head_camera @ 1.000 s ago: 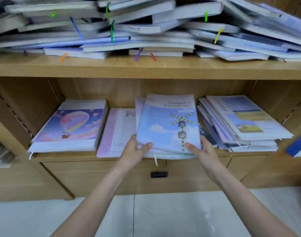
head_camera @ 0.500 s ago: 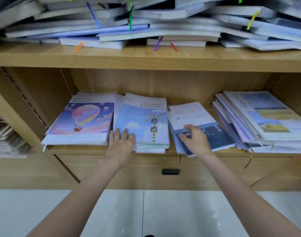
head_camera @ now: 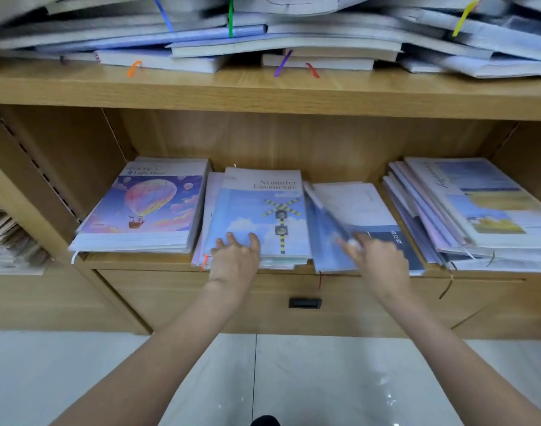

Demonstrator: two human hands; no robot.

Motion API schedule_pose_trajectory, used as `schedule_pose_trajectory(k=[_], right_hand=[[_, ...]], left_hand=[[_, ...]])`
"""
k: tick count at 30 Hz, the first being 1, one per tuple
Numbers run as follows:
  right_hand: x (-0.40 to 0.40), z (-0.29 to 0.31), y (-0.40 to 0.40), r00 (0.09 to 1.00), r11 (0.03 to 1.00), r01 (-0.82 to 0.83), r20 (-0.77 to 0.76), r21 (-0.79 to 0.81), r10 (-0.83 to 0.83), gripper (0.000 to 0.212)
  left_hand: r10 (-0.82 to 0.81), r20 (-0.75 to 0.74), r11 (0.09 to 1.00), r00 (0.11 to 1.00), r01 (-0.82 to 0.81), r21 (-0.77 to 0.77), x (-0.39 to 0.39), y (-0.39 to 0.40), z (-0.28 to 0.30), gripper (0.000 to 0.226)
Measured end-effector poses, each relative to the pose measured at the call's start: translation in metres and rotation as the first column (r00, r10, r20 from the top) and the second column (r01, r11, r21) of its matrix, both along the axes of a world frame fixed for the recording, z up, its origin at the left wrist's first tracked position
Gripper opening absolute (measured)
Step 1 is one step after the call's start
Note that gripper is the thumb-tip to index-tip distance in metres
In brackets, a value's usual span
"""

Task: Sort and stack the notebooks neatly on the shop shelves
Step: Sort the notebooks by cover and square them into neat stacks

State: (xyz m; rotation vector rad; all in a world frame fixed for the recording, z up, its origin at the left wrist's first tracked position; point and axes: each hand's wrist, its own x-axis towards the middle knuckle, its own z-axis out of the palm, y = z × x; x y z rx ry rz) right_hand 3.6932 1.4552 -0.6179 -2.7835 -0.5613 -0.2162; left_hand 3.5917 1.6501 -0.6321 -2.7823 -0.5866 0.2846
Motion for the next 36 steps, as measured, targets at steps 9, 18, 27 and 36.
schedule_pose_trajectory(k=[9, 18, 27, 36], right_hand=[[0.007, -0.025, 0.028, 0.963, 0.946, -0.205, -0.227, -0.251, 0.148, 0.059], [-0.021, -0.022, 0.065, 0.831, 0.904, -0.161, -0.439, 0.396, 0.34, 0.055], [-0.03, 0.002, 0.044, 0.746, 0.744, 0.103, -0.546, 0.66, 0.381, 0.052], [-0.006, 0.13, -0.051, 0.958, 0.504, 0.016, -0.157, 0.863, 0.238, 0.036]], left_hand=[[0.017, 0.031, 0.994, 0.999, -0.02, 0.107, -0.006, 0.025, -0.014, 0.051], [-0.174, 0.256, 0.98, 0.951, 0.14, 0.144, -0.02, 0.044, -0.01, 0.07], [-0.151, 0.279, 0.988, 0.948, 0.137, 0.07, -0.018, 0.04, 0.0, 0.065], [-0.534, 0.752, 0.806, 0.386, 0.5, 0.317, -0.011, -0.016, 0.119, 0.04]])
